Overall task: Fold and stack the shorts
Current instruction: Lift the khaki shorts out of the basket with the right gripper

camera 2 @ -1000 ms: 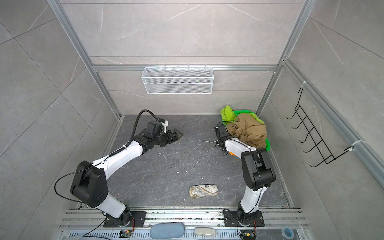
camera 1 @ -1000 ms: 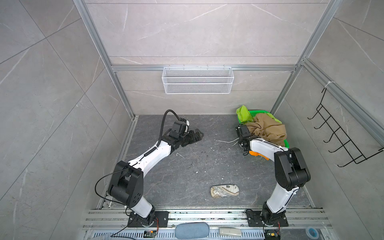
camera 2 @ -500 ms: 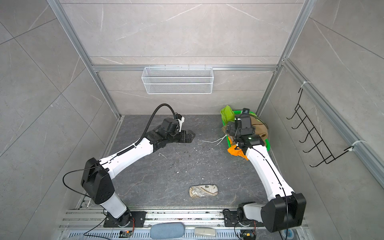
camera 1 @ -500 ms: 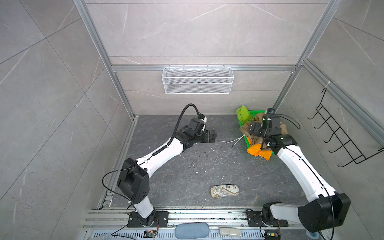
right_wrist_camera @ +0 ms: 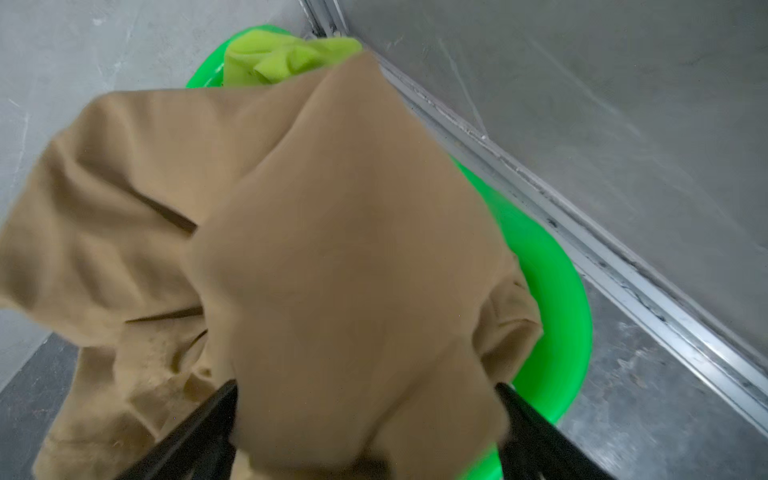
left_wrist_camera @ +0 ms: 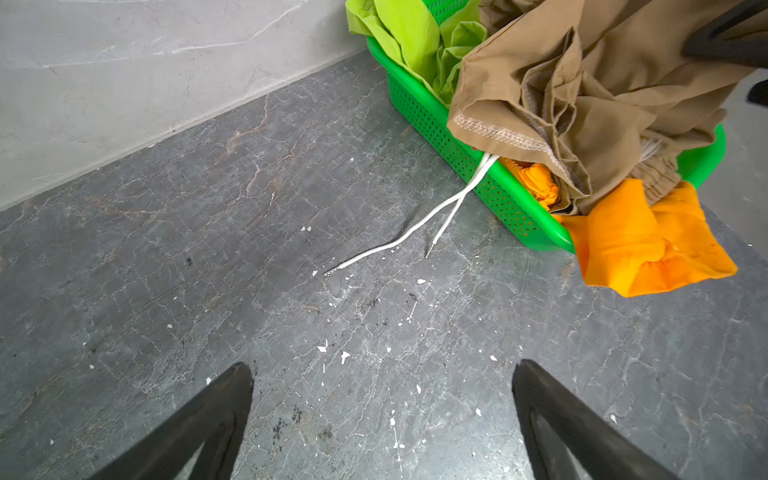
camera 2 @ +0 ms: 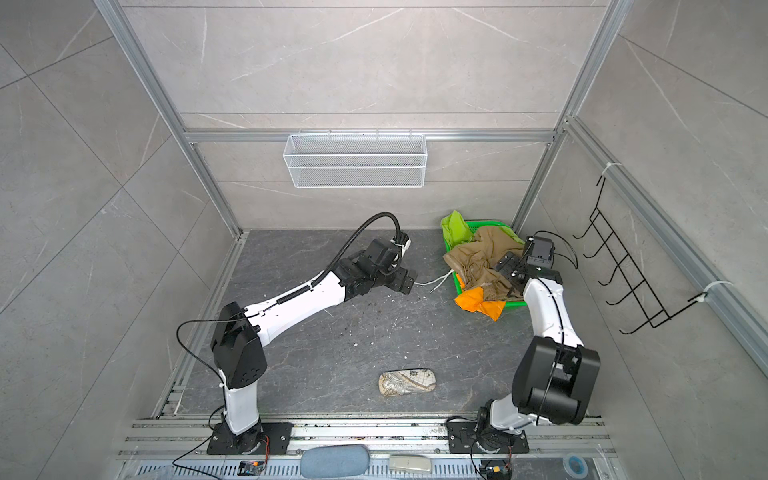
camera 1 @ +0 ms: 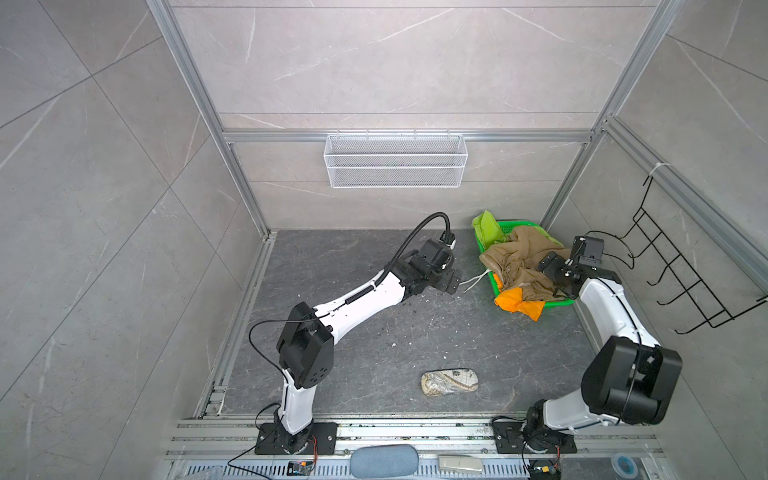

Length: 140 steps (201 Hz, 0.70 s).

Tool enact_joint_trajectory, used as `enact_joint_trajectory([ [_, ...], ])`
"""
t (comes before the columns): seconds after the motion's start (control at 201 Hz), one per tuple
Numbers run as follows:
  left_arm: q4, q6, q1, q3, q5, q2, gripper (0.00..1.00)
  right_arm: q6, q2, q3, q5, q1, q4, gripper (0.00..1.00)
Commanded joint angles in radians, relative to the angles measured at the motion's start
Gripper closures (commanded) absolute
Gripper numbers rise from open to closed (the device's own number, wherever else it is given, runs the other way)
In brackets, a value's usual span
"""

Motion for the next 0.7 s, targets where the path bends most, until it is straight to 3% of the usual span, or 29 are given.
enact_joint_trajectory([
  [0.0,-0.054,0.031,0.005,0.079,-0.012,0.007,0.0,0.06,0.044,0.005,-0.132,0.004,0.09,0.29],
  [0.075,-0.098,0.023,0.006,0.113,-0.016,0.019,0.0,0.079,0.056,0.004,-0.117,0.004,0.123,0.47],
  [0.174,-0.152,-0.006,0.006,0.145,-0.026,0.02,0.0,0.088,0.062,0.031,-0.129,0.001,0.133,0.78],
  [0.249,-0.17,-0.036,0.006,0.139,-0.035,0.002,0.0,0.096,0.032,0.052,-0.142,0.001,0.129,0.91],
  [0.379,-0.181,-0.12,0.006,0.096,-0.098,-0.052,0.0,0.104,-0.06,0.099,-0.178,0.001,0.113,1.0],
  [0.488,-0.226,-0.199,0.006,0.087,-0.155,-0.096,0.0,0.12,-0.139,0.15,-0.216,0.002,0.104,1.0],
  [0.692,-0.259,-0.275,0.006,0.043,-0.21,-0.206,0.0,0.266,-0.246,0.273,-0.278,0.038,0.205,1.0],
])
